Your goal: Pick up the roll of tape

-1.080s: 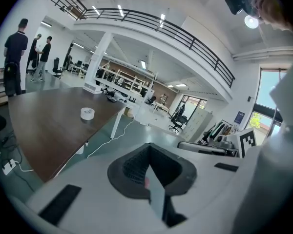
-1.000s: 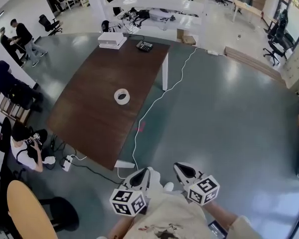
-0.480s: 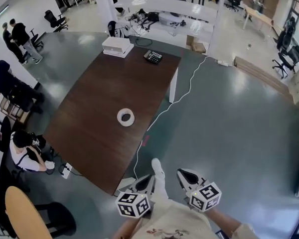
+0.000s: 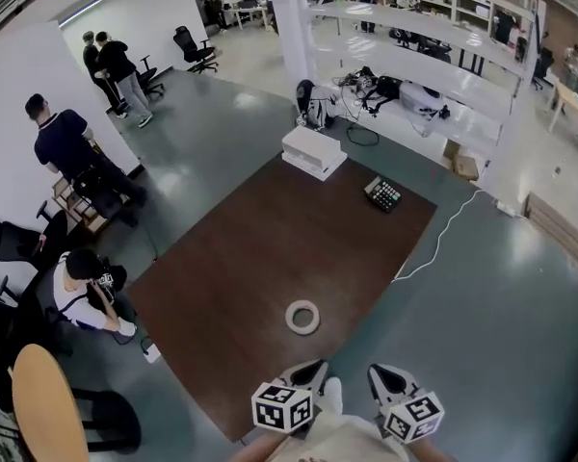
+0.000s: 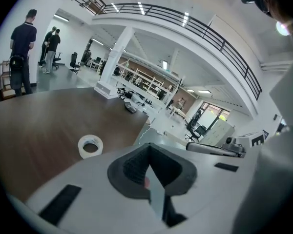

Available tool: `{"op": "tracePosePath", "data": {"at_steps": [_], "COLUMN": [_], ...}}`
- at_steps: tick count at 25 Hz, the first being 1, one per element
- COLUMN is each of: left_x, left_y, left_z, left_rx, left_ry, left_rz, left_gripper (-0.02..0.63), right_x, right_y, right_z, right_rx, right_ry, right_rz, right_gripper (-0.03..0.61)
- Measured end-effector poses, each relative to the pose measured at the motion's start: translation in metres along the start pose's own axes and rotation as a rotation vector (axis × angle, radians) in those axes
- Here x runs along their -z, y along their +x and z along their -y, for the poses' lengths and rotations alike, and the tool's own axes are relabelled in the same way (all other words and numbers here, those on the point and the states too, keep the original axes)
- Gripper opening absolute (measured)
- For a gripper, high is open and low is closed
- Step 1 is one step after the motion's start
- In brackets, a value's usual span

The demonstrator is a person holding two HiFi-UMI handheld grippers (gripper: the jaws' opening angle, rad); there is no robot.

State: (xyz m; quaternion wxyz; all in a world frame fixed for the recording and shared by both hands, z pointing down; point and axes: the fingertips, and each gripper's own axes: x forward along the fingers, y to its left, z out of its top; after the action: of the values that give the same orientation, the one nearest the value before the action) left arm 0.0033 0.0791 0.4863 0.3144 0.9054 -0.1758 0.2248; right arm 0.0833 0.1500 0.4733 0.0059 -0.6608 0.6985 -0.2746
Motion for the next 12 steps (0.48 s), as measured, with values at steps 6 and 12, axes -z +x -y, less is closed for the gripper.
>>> {"op": "tracePosePath", "data": {"at_steps": [6, 12], "left_x": [-0.035, -0.043], "left_y": [0.025, 0.024], "left_z": [-0.043, -0.083], "left_rx": [-0.076, -0.227], "left_ry": [-0.031, -0.092], "left_rz": [0.044, 0.098], "left_gripper": [0.006, 0.006], "right_x": [-0.020, -0.022], "right_y": [0.068, 0.126], "right_z": [0.023, 0.019], "right_rx": [-0.103, -0.256], "right_ry": [-0.050, -0.087], "right_rz": [-0.072, -0.188], "right_gripper": [0.006, 0.006]}}
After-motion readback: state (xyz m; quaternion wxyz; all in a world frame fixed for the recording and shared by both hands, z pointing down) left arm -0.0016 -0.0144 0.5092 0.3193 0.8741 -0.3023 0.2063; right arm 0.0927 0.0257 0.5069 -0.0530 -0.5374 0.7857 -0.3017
